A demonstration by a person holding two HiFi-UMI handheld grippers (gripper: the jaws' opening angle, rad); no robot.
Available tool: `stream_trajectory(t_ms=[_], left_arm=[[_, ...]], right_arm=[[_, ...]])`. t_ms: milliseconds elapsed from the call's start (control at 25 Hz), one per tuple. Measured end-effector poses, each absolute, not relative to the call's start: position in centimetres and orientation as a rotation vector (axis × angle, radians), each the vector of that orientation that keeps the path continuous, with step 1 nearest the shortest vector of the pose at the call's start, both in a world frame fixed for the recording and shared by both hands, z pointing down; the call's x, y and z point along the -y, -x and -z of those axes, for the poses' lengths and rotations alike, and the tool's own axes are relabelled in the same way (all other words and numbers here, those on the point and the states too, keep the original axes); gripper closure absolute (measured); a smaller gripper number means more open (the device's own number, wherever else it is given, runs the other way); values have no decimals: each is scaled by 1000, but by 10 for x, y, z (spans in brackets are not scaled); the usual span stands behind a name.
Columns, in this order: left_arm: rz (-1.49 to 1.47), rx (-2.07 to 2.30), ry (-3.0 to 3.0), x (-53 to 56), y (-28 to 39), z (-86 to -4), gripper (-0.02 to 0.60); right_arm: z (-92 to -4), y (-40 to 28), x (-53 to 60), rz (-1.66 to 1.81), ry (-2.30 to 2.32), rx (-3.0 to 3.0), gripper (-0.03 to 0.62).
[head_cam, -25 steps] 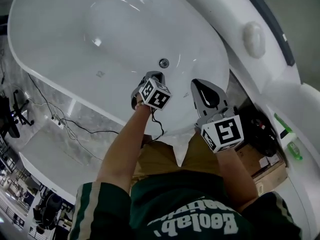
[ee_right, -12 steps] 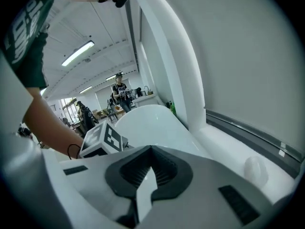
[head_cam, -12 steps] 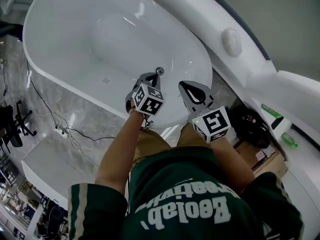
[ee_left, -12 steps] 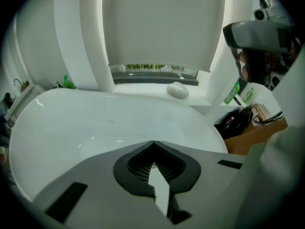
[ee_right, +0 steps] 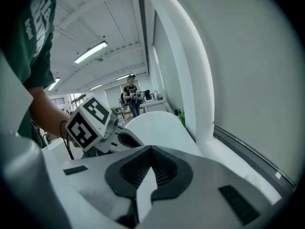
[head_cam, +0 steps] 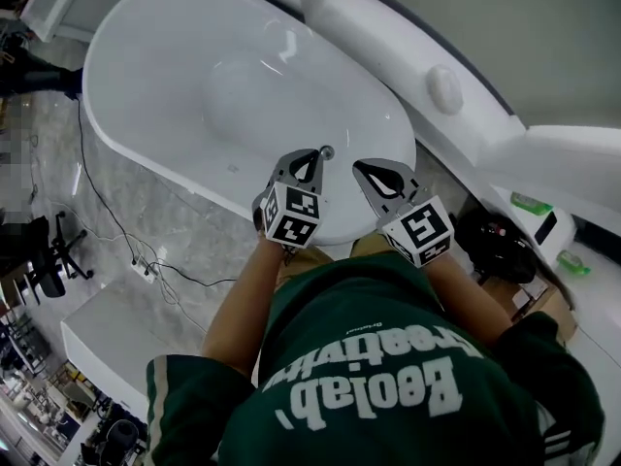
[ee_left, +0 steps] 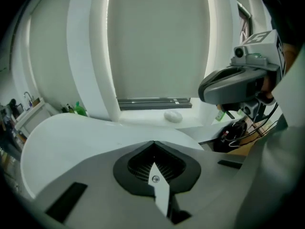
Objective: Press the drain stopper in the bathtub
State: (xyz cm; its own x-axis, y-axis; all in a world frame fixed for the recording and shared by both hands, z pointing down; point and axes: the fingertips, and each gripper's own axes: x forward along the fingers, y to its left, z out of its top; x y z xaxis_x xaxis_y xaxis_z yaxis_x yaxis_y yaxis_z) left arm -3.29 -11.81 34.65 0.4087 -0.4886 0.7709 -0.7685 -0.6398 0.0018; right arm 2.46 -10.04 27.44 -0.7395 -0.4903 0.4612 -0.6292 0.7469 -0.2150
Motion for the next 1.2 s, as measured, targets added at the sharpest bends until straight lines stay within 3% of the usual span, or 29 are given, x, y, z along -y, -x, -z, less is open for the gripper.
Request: stream_trajectory(t_ms=[760, 1200], left_arm=[[-757, 1277, -2627, 91, 52, -163, 577], [-609, 1397, -2803, 100, 56, -109, 577]], right_arm=[[-175, 11, 96, -333, -750, 2734, 583], [-145, 22, 103, -337, -744, 2838, 583]])
